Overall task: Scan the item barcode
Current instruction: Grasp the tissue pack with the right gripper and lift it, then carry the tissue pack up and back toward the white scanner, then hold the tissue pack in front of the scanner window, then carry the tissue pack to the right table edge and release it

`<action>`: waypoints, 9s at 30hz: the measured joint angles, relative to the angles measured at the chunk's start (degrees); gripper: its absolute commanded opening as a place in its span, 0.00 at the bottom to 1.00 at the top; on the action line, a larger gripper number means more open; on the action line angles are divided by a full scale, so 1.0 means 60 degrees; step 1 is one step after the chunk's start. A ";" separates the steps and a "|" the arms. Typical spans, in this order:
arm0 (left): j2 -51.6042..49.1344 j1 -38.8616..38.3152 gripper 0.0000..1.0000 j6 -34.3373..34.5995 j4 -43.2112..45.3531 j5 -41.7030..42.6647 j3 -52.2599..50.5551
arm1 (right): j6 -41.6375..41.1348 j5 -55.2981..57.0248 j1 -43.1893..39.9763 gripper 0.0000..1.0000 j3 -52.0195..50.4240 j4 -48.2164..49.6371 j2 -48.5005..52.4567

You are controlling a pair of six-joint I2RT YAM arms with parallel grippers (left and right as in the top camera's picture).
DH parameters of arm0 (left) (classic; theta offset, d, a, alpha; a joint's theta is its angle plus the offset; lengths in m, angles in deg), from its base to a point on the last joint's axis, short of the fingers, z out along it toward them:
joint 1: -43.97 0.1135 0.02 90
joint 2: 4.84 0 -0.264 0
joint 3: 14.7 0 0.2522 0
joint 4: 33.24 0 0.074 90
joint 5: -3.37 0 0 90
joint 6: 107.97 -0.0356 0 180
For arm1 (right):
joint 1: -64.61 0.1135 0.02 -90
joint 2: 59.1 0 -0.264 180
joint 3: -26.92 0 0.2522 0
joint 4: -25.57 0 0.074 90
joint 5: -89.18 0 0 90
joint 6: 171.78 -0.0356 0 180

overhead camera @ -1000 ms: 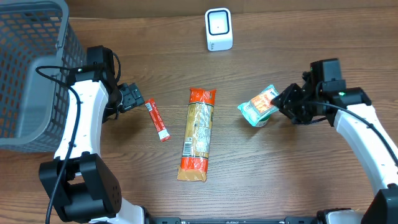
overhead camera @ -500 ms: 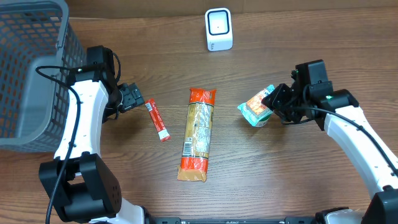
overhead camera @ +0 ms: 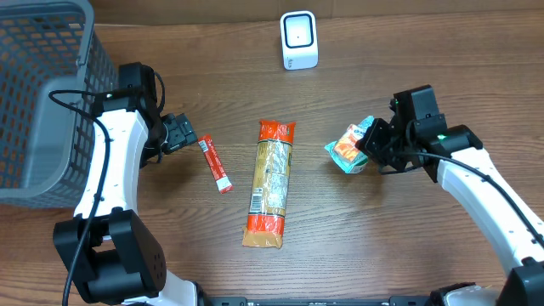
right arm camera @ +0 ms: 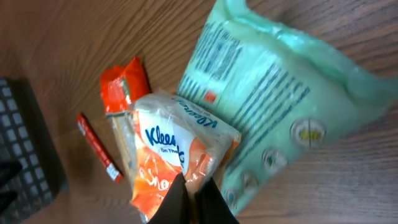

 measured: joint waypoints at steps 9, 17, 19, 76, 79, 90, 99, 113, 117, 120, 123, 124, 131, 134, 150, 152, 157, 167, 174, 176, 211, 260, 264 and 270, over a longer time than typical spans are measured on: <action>0.0000 0.0000 1.00 0.0000 0.0000 0.0000 0.0000 | 0.1122 -0.2718 -0.0714 0.04 0.0044 0.0033 -0.1472; 0.0000 0.0000 1.00 0.0000 0.0000 0.0000 0.0000 | 0.1872 -0.5901 -0.0761 0.04 0.0044 0.0062 -0.1472; 0.0000 0.0000 1.00 0.0000 0.0000 0.0000 0.0000 | 0.1891 -0.6477 -0.0761 0.04 0.0044 0.0087 -0.1472; 0.0000 0.0000 1.00 0.0000 0.0004 0.0000 0.0000 | -0.7901 -0.9388 -0.0758 0.04 0.0055 1.0663 -0.1461; 0.0000 0.0000 1.00 0.0000 0.0004 -0.0004 0.0000 | -0.8772 -0.9373 -0.0761 0.04 0.0058 1.1868 -0.1461; 0.0000 0.0000 1.00 0.0000 0.0004 0.0000 0.0000 | -1.1967 -0.8648 -0.0761 0.04 0.0058 1.5730 -0.1464; 0.0000 0.0000 1.00 0.0000 0.0000 0.0000 0.0000 | -1.2706 -0.7843 -0.0761 0.04 0.0058 1.7103 -0.1461; 0.0000 0.0000 1.00 0.0000 0.0000 0.0000 0.0000 | -1.2710 -0.7442 -0.0761 0.04 0.0058 1.9165 -0.1464; 0.0000 0.0000 1.00 0.0000 0.0000 0.0000 0.0000 | -1.2706 -0.7413 -0.0761 0.04 0.0058 1.9653 -0.1464; 0.0000 0.0000 1.00 0.0000 0.0000 0.0000 0.0000 | -1.2703 -0.7410 -0.0761 0.04 0.0058 1.9759 -0.1464; 0.0000 0.0000 1.00 0.0000 0.0000 0.0000 0.0000 | -1.2710 -0.7417 -0.0761 0.04 0.0058 1.9770 -0.1464; 0.0000 0.0000 1.00 0.0000 0.0000 0.0000 0.0000 | -1.2706 -0.7417 -0.0761 0.04 0.0058 1.9770 -0.1464; 0.0000 0.0000 1.00 0.0000 0.0000 0.0000 0.0000 | -1.2706 -0.7621 -0.0761 0.04 0.0058 1.9773 -0.1464; 0.0000 0.0000 1.00 0.0000 0.0000 0.0000 0.0000 | -1.2710 -0.7949 -0.0761 0.04 0.0058 1.9730 -0.1464; 0.0000 0.0000 1.00 0.0000 0.0000 0.0000 0.0000 | -0.8939 -1.1194 -0.0761 0.04 0.0058 1.4480 -0.0481; 0.0000 0.0000 1.00 0.0000 0.0000 0.0000 0.0000 | -0.8295 -1.1231 -0.0761 0.04 0.0058 1.3930 -0.0222; 0.0000 0.0000 1.00 0.0000 0.0004 0.0000 0.0000 | -0.6575 -1.0943 -0.0699 0.04 0.0051 1.2156 0.0091; 0.0000 0.0000 1.00 0.0000 0.0000 0.0000 0.0000 | -0.1989 -0.7697 -0.0160 0.04 -0.0015 0.5377 0.0109; 0.0000 0.0000 1.00 0.0000 0.0000 0.0000 0.0000 | 0.0459 -0.3931 0.0692 0.04 -0.0004 0.2466 0.0127; 0.0000 0.0000 1.00 0.0000 0.0000 0.0000 0.0000 | 0.0801 -0.3439 0.0805 0.04 0.0299 0.1712 0.0146; 0.0000 0.0000 1.00 0.0000 0.0004 0.0000 0.0000 | 0.6415 0.6182 0.2728 0.04 1.3460 -0.3461 0.7854; 0.0000 0.0000 1.00 0.0000 0.0004 0.0000 0.0000 | 1.1795 1.0171 0.2801 0.04 1.3493 0.0266 1.0732; 0.0000 0.0000 1.00 0.0000 0.0004 0.0000 0.0000 | 1.0601 1.0196 0.2798 0.04 1.3493 -0.1337 1.0269; 0.0000 0.0000 1.00 0.0000 0.0004 0.0000 0.0000 | 0.8134 0.9894 0.2557 0.04 1.3504 -0.4153 0.7905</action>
